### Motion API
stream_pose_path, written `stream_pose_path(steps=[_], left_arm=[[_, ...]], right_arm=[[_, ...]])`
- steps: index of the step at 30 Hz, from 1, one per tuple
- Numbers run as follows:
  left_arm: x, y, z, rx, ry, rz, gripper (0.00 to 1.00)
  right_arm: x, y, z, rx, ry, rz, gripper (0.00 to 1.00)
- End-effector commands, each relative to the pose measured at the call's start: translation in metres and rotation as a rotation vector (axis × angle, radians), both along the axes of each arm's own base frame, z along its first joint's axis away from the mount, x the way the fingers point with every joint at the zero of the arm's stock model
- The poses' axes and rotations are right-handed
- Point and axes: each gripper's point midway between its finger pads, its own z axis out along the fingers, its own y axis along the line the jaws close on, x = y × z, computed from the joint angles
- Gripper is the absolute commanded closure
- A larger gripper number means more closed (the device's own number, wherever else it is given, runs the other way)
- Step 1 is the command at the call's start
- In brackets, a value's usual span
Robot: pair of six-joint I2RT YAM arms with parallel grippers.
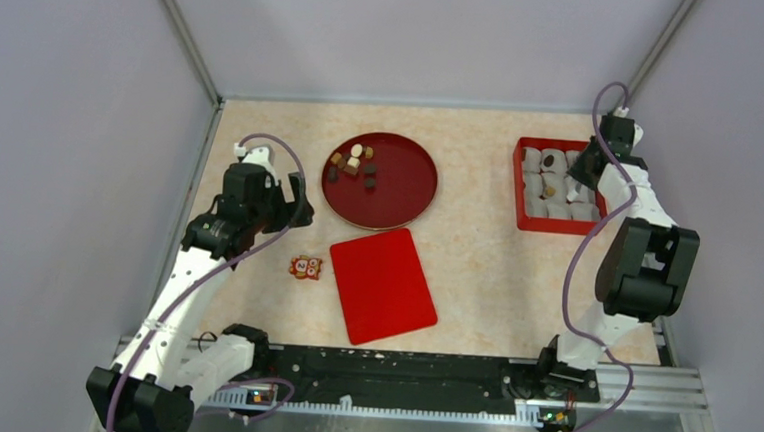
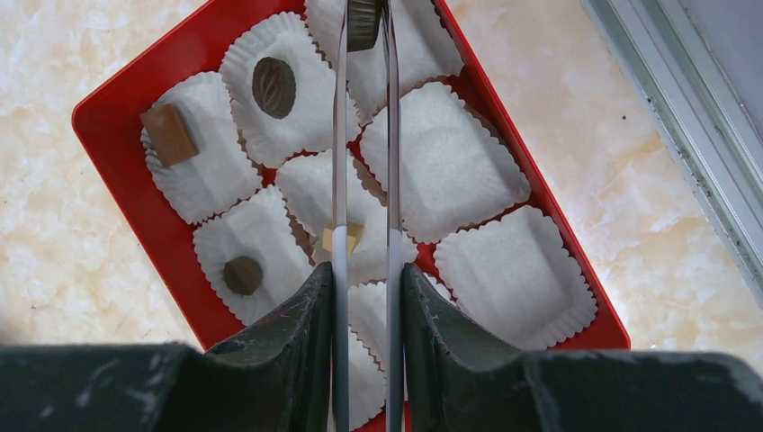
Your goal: Pack the chocolate
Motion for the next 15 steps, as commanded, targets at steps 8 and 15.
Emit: stream_pose_path(steps=[8, 15], left_arm=[[0.0062, -0.0016, 0.0234, -0.024, -0.066, 0.002, 0.01], [0.0052, -0.0006, 0.0231, -0.020, -0.066, 0.003, 0.01]], right_arm=[[0.0145, -0.0081, 0.0419, -0.024, -0.124, -0.005, 0.71], [0.0147, -0.0081, 0.0425, -0.025, -0.122, -0.002, 0.67]])
